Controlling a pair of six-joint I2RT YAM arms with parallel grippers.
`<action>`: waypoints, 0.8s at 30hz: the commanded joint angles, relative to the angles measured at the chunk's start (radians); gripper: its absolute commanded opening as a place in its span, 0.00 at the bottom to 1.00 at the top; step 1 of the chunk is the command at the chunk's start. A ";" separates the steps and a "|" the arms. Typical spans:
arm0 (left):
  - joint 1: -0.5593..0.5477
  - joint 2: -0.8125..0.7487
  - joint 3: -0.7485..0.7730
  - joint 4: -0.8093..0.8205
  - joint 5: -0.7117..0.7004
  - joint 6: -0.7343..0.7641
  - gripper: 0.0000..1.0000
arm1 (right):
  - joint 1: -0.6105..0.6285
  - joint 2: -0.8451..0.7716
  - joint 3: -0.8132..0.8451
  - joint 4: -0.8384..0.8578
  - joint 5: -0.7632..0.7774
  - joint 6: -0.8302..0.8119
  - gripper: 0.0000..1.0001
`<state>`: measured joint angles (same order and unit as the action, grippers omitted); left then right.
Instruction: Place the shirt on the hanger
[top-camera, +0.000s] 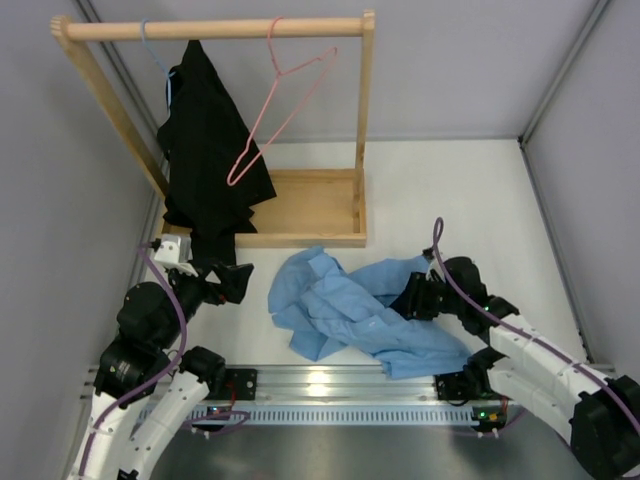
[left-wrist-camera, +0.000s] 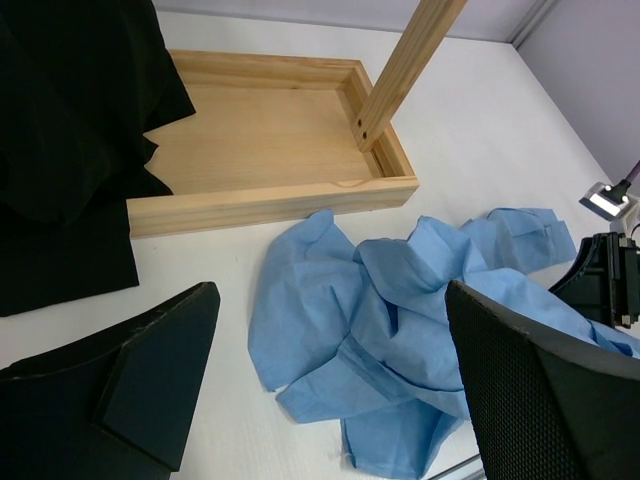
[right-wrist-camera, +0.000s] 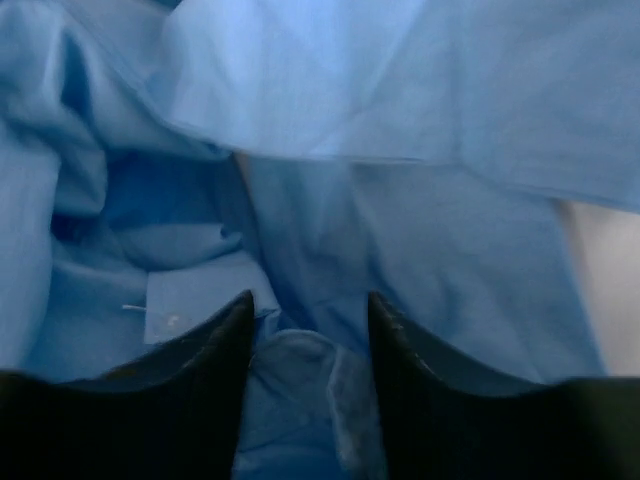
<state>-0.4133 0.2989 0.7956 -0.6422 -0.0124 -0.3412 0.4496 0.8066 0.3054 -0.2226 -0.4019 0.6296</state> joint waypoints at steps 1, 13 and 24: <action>-0.001 0.002 -0.003 0.047 -0.009 -0.004 0.98 | 0.024 0.006 0.026 0.155 -0.156 0.009 0.36; -0.001 0.020 -0.002 0.047 -0.015 -0.004 0.98 | 0.034 -0.006 0.510 -0.044 0.083 -0.200 0.00; 0.002 0.013 0.010 0.047 -0.015 0.010 0.98 | 0.182 0.238 1.163 -0.306 0.096 -0.483 0.00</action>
<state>-0.4129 0.3080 0.7952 -0.6422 -0.0204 -0.3405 0.5457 1.0214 1.2835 -0.4221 -0.3367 0.2848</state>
